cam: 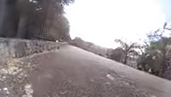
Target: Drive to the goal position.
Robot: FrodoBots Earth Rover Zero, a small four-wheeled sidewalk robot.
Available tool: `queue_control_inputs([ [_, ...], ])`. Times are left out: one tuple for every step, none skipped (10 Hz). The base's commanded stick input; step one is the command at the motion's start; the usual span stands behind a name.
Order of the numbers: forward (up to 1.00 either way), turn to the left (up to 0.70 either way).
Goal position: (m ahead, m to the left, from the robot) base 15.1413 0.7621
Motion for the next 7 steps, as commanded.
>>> queue_control_inputs([
  [0.50,0.00],
  [0.50,0.00],
  [0.50,0.00],
  [0.50,0.00],
  [0.50,0.00],
  [0.50,0.00],
  [0.50,0.00],
])
